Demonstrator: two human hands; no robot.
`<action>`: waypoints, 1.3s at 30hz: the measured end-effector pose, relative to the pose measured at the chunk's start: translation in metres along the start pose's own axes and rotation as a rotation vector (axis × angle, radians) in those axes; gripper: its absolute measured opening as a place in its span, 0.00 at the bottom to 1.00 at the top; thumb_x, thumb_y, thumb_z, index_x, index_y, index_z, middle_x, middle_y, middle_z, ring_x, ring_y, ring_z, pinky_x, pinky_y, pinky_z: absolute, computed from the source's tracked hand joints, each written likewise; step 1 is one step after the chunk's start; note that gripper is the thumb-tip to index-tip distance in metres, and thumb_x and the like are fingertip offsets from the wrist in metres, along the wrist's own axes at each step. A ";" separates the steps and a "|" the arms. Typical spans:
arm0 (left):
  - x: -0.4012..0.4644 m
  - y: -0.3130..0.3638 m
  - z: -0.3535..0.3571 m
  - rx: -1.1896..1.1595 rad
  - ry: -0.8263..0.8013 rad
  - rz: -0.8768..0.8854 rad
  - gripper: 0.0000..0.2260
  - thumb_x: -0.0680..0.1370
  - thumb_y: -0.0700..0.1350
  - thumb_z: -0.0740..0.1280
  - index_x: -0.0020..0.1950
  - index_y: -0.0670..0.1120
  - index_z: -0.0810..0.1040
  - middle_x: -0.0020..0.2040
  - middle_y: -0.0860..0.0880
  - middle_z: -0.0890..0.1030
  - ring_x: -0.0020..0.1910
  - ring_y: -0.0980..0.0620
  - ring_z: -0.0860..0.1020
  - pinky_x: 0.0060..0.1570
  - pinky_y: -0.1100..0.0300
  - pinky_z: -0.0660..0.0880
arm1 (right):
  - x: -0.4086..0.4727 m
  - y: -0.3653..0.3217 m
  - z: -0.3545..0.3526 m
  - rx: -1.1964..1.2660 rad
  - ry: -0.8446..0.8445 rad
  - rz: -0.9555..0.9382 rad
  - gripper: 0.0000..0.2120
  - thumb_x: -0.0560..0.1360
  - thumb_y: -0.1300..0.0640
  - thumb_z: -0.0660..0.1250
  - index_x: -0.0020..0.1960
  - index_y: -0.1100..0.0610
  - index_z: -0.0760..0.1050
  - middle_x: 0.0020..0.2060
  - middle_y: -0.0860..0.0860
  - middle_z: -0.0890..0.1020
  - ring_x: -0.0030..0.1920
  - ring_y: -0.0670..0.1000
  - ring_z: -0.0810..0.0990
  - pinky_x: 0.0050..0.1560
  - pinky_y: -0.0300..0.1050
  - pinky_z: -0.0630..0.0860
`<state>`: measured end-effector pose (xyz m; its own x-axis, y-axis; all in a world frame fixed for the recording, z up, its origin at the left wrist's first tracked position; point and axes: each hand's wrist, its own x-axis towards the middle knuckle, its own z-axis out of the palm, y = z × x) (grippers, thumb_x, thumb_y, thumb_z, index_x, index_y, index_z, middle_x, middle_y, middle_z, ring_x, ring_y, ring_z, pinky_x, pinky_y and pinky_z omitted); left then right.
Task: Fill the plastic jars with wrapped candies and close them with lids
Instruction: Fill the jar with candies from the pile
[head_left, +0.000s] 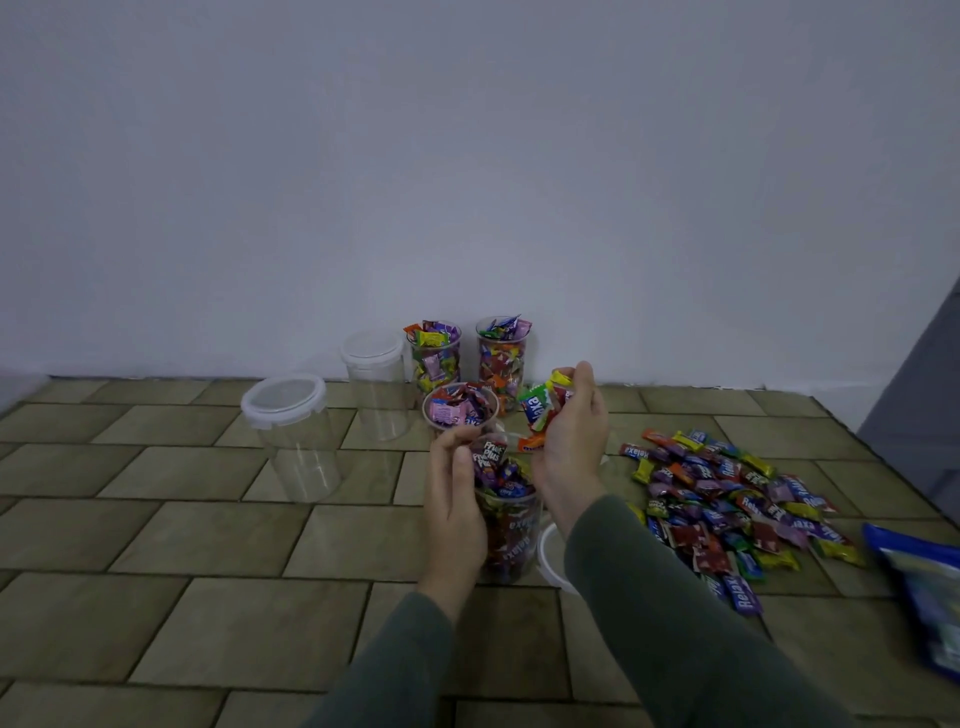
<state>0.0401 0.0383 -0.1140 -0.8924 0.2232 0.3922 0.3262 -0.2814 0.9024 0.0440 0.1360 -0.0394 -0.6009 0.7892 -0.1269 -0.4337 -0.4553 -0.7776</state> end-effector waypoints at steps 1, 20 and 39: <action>-0.002 -0.004 0.002 -0.009 0.014 -0.052 0.17 0.81 0.55 0.54 0.60 0.47 0.74 0.55 0.52 0.80 0.56 0.56 0.79 0.50 0.67 0.75 | 0.000 0.000 0.000 -0.016 -0.012 0.002 0.14 0.80 0.47 0.61 0.44 0.56 0.76 0.34 0.51 0.82 0.42 0.55 0.81 0.50 0.56 0.79; 0.004 -0.022 0.011 -0.113 0.051 -0.239 0.31 0.74 0.68 0.54 0.66 0.48 0.73 0.59 0.45 0.81 0.60 0.49 0.79 0.57 0.54 0.77 | -0.003 0.001 -0.006 -0.607 -0.302 -0.207 0.18 0.80 0.45 0.59 0.43 0.57 0.78 0.38 0.60 0.82 0.41 0.56 0.82 0.45 0.50 0.79; 0.007 -0.023 0.008 -0.082 0.032 -0.154 0.15 0.82 0.54 0.51 0.56 0.53 0.76 0.52 0.47 0.81 0.53 0.57 0.80 0.53 0.56 0.75 | -0.015 -0.032 -0.017 -1.528 -0.866 -0.543 0.13 0.76 0.46 0.67 0.59 0.49 0.78 0.48 0.40 0.76 0.51 0.42 0.73 0.50 0.36 0.70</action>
<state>0.0289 0.0537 -0.1307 -0.9398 0.2398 0.2435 0.1598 -0.3215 0.9333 0.0783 0.1454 -0.0233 -0.9707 0.0698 0.2300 -0.0554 0.8662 -0.4967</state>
